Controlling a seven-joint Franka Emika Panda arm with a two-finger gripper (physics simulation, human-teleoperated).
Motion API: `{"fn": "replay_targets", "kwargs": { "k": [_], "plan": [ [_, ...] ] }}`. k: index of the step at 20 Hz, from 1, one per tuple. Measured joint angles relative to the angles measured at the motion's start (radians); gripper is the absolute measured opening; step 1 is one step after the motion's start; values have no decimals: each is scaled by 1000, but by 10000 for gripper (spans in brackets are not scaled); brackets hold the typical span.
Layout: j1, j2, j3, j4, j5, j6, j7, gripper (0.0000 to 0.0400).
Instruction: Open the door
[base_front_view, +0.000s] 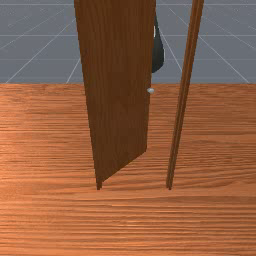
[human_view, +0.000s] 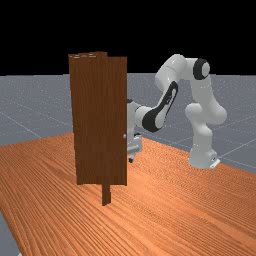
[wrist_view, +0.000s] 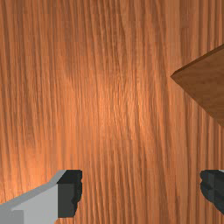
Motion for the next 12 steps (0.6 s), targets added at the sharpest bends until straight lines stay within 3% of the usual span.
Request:
{"fn": "replay_targets", "kwargs": {
  "k": [1,2,4,7,8,10,11,12],
  "plan": [
    [0,0,0,0,0,0,0,243],
    [0,0,0,0,0,0,0,148],
    [0,0,0,0,0,0,0,54],
    [0,-15,-1,-29,-1,48,1,12],
    [1,-58,-3,-123,-5,183,7,7],
    [4,-166,-11,-302,-26,294,20,3],
    [0,-248,-14,-423,-52,344,37,2],
    [-6,-348,-12,-537,-53,324,32,1]
  ]
}}
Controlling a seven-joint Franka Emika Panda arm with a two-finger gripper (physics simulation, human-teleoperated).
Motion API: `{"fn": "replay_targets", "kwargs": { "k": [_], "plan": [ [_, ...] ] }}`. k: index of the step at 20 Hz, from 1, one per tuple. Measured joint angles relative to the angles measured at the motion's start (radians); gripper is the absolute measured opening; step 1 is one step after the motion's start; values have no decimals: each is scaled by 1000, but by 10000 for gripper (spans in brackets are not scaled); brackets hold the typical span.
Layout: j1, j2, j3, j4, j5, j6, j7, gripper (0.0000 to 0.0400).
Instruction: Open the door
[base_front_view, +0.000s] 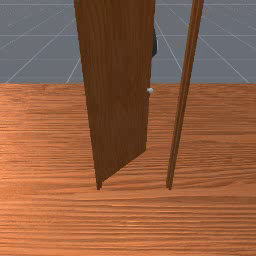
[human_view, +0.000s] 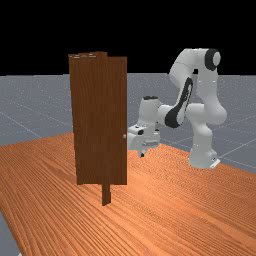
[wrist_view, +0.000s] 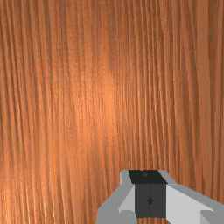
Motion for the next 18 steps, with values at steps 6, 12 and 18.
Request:
{"fn": "replay_targets", "kwargs": {
  "k": [6,12,18],
  "plan": [
    [-20,-274,121,-260,14,-133,446,0],
    [188,-135,289,-101,110,-133,521,0],
    [227,470,176,807,-213,-530,599,0]
  ]
}}
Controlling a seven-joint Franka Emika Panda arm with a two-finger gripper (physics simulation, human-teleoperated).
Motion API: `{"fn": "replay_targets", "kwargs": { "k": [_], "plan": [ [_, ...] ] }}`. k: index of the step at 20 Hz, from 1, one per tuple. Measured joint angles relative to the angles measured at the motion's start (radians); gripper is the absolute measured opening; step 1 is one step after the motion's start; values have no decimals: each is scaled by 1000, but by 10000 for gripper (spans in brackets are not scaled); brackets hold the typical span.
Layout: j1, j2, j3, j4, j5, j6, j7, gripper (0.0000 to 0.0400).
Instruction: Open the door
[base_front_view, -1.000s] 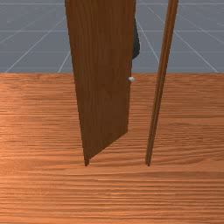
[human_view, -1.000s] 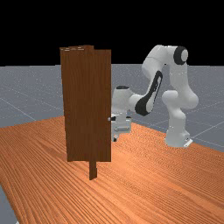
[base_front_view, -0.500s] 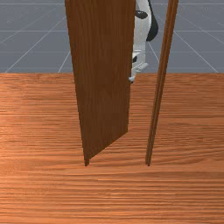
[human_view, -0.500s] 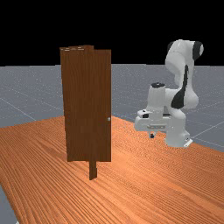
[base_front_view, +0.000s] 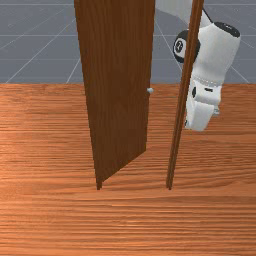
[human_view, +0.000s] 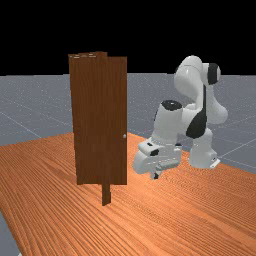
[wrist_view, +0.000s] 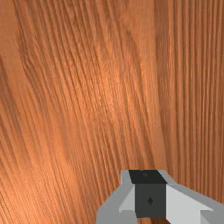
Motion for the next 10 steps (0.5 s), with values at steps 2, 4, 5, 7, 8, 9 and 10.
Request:
{"fn": "replay_targets", "kwargs": {
  "k": [2,4,5,7,8,9,10],
  "plan": [
    [-22,28,2,36,22,15,-25,0],
    [-111,-10,58,-39,93,103,-252,0],
    [-156,-27,75,-72,98,125,-399,0],
    [-287,-60,110,-135,130,157,-820,0],
    [-364,-62,108,-133,147,159,-1017,0],
    [-435,-53,97,-115,158,154,-1155,0],
    [-511,-27,86,-71,169,137,-1288,0]
  ]
}}
